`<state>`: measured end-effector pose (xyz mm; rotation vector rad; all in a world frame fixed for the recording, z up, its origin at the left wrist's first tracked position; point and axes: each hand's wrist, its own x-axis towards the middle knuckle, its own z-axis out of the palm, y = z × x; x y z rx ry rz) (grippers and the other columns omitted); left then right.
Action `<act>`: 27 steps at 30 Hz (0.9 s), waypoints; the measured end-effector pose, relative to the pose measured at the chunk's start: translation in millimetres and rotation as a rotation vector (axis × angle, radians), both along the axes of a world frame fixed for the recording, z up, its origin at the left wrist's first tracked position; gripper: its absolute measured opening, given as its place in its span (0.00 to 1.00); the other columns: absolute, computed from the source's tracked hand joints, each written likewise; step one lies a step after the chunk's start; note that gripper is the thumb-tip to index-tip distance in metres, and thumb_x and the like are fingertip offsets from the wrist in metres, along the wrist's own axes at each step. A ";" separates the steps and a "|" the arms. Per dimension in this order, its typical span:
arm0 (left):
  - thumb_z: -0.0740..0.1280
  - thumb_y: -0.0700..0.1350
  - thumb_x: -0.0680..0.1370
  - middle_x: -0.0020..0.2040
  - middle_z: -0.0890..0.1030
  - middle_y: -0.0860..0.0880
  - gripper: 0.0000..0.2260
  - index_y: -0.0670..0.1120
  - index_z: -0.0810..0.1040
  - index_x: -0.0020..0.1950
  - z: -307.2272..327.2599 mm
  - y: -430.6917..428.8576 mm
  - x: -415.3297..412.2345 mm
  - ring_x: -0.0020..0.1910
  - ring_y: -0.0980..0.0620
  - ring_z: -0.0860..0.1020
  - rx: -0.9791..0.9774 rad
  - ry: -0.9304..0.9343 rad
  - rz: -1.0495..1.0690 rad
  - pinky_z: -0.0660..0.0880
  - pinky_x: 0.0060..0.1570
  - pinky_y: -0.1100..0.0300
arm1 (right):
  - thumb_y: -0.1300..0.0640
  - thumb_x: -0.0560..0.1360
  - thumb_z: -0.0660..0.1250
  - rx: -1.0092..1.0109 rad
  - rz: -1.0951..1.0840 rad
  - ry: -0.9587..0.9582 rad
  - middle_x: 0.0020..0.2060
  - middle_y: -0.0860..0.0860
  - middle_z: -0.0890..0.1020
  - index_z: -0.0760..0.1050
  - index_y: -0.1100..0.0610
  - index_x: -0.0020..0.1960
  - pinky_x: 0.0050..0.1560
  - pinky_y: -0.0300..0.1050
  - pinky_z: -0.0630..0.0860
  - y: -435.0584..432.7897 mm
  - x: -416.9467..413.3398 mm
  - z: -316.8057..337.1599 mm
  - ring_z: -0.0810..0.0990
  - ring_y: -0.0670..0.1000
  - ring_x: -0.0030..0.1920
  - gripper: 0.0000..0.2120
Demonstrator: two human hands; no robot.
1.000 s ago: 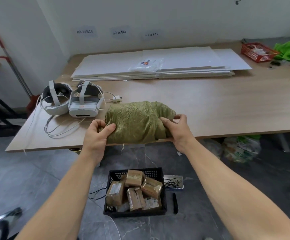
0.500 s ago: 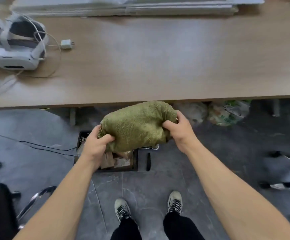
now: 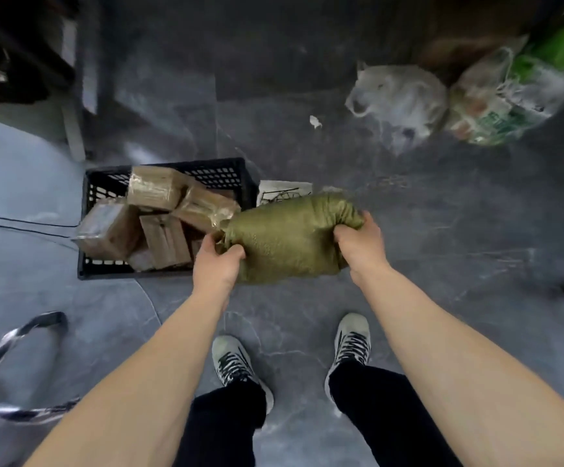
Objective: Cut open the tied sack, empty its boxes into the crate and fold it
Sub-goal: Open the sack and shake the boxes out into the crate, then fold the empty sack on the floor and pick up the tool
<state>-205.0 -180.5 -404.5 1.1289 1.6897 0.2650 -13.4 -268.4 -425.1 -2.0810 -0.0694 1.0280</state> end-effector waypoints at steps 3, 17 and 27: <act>0.67 0.40 0.74 0.50 0.79 0.49 0.17 0.49 0.74 0.62 -66.9 -17.8 10.1 0.49 0.47 0.76 -0.014 0.021 -0.036 0.68 0.48 0.58 | 0.62 0.72 0.60 -0.096 -0.074 -0.044 0.53 0.54 0.82 0.77 0.51 0.57 0.57 0.48 0.76 -11.8 6.1 -68.3 0.79 0.60 0.57 0.16; 0.65 0.45 0.77 0.63 0.77 0.41 0.20 0.46 0.70 0.69 -308.7 -32.9 20.3 0.62 0.38 0.75 -0.130 0.315 -0.250 0.71 0.55 0.53 | 0.62 0.75 0.59 -0.232 0.017 -0.001 0.48 0.56 0.77 0.72 0.56 0.56 0.49 0.49 0.73 -47.7 2.7 -309.4 0.78 0.61 0.54 0.11; 0.67 0.46 0.77 0.71 0.72 0.41 0.30 0.47 0.59 0.77 -366.9 -29.7 4.2 0.67 0.39 0.72 -0.195 0.284 -0.397 0.71 0.62 0.52 | 0.59 0.74 0.63 -0.240 0.132 -0.020 0.52 0.59 0.79 0.72 0.57 0.58 0.53 0.52 0.76 -51.8 1.2 -362.7 0.78 0.62 0.55 0.12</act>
